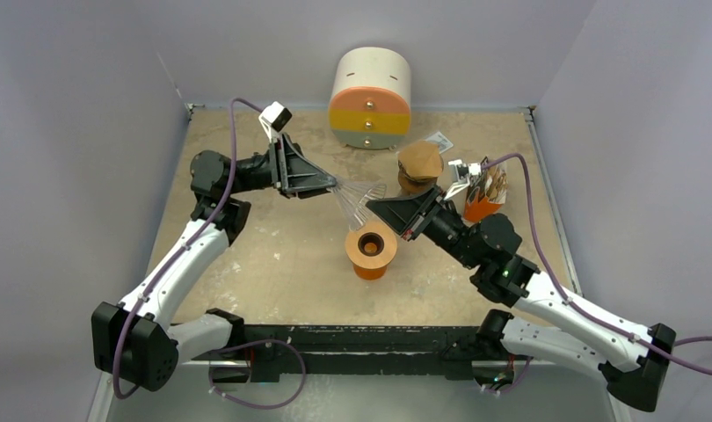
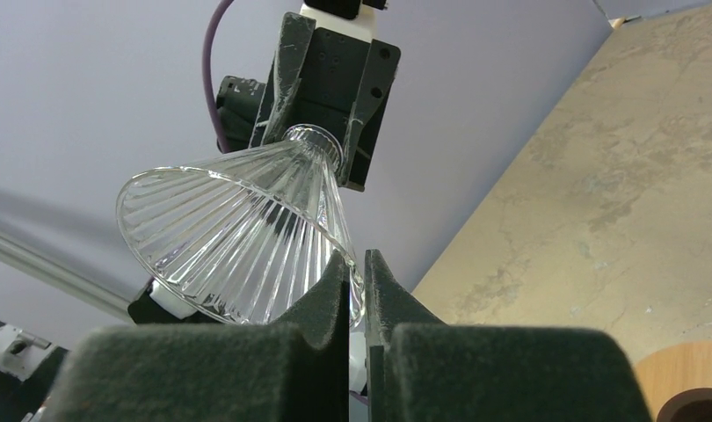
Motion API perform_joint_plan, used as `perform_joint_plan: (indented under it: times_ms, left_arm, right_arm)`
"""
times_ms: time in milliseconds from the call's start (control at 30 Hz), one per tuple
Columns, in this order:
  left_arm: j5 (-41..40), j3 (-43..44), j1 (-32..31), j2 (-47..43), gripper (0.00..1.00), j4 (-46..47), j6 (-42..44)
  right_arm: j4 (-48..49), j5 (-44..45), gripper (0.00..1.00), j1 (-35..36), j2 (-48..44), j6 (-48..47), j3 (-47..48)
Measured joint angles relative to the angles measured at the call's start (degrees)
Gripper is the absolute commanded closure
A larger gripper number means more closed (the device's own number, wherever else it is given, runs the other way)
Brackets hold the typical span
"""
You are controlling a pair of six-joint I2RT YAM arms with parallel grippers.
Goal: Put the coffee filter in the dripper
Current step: Place the coffee dripper in the dripper holder.
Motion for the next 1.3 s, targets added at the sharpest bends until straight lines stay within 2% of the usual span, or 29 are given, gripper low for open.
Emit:
perform_joint_plan:
  times_ms: [200, 733, 900, 1033, 1067, 1133, 1300]
  left_arm:
    - [-1.5, -1.6, 0.0, 0.0, 0.65, -0.2, 0.0]
    - [-3.3, -3.5, 0.3, -2.7, 0.45, -13.2, 9.1]
    - [-3.6, -3.2, 0.2, -3.5, 0.41, -21.1, 14.8]
    - [-4.1, -0.4, -0.2, -3.7, 0.38, -31.4, 21.7]
    - [-4.5, 0.4, -0.3, -3.7, 0.37, -33.8, 23.2]
    - [-5.7, 2.8, -0.3, -4.1, 0.31, -39.6, 27.2]
    - [-9.1, 9.7, -0.3, -4.4, 0.29, -52.6, 36.9]
  right_arm:
    - [-0.7, 0.0, 1.0, -0.1, 0.0, -0.2, 0.0]
    - [-5.8, 1.4, 1.0, -0.1, -2.6, -1.4, 0.0]
    - [-9.2, 2.5, 1.0, -0.1, -3.6, -2.5, 0.1]
    - [-14.6, 4.8, 1.0, -0.1, -5.9, -4.9, 1.6]
    - [-16.5, 5.7, 1.0, -0.1, -6.3, -5.6, 2.7]
    - [-20.4, 6.9, 1.0, -0.1, -6.8, -6.9, 5.2]
    - [-33.7, 10.5, 1.0, -0.1, -5.0, -10.8, 14.4]
